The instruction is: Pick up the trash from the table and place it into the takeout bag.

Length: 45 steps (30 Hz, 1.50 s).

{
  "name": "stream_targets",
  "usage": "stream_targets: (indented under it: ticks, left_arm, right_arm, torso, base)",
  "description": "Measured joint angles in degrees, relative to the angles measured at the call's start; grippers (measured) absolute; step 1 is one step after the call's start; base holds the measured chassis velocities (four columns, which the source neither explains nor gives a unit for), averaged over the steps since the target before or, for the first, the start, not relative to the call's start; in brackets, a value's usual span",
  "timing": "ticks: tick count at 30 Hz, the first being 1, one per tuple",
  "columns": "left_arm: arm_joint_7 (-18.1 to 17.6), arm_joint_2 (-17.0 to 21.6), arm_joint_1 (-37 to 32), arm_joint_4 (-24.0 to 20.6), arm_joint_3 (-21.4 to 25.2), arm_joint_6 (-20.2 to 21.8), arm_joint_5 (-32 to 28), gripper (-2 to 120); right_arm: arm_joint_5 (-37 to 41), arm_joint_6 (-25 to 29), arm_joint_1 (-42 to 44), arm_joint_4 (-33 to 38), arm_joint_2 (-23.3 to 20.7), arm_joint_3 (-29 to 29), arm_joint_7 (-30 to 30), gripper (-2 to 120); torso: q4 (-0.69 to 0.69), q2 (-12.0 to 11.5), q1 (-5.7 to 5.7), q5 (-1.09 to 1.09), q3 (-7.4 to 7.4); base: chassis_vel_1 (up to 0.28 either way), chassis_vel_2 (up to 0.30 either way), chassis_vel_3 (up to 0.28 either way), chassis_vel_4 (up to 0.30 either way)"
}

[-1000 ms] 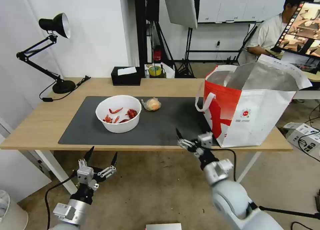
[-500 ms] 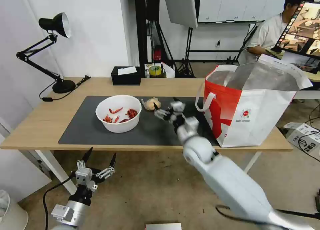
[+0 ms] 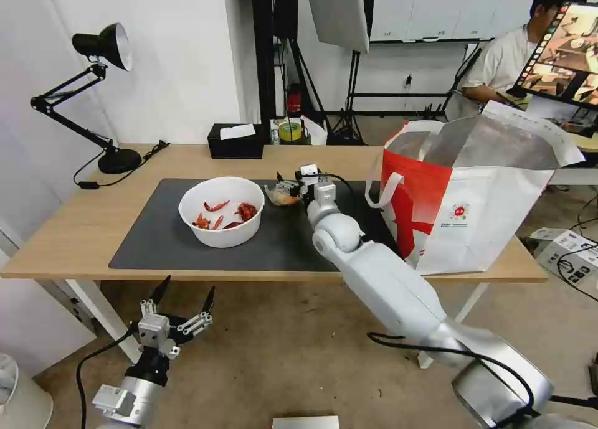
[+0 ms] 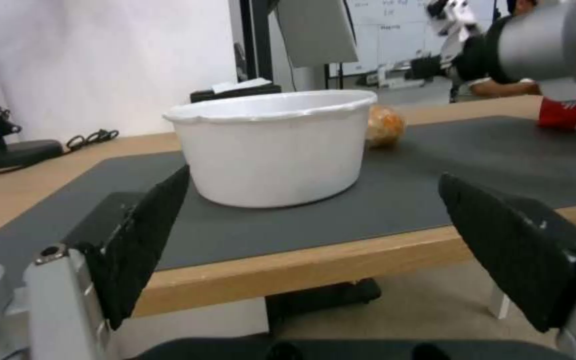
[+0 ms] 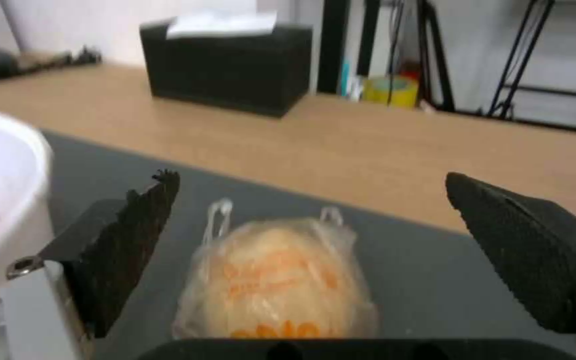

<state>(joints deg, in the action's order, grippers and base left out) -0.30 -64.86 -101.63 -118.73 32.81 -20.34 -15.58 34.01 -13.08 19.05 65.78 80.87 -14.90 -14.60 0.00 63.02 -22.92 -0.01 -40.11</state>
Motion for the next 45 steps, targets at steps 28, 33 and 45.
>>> stream_targets:
  ticks: [28,33,45]
  left_arm:
    - [0.2,0.1,0.4,0.0,0.2,-0.3,-0.5,100]
    - [0.2,0.1,0.6,0.2,0.3,-0.4,-0.5,100]
    - [0.2,0.3,0.7,0.4,0.5,-0.5,-0.6,100]
  right_arm:
    - [-5.1,-3.2,-3.9,-12.0,4.1,-1.6,8.0,97]
    - [-5.3,-3.9,-3.1,-11.1,4.1,-1.8,7.2,88]
    - [-4.4,-5.0,-1.4,-8.1,2.5,-2.0,4.3,44]
  torso:
    - [0.00,0.0,0.01,0.00,0.00]
    - [0.00,0.0,0.01,0.01,0.00]
    - [0.00,0.0,0.00,0.01,0.00]
  base:
    - [0.000,0.000,0.000,0.000]
    - [0.000,0.000,0.000,0.000]
    - [0.000,0.000,0.000,0.000]
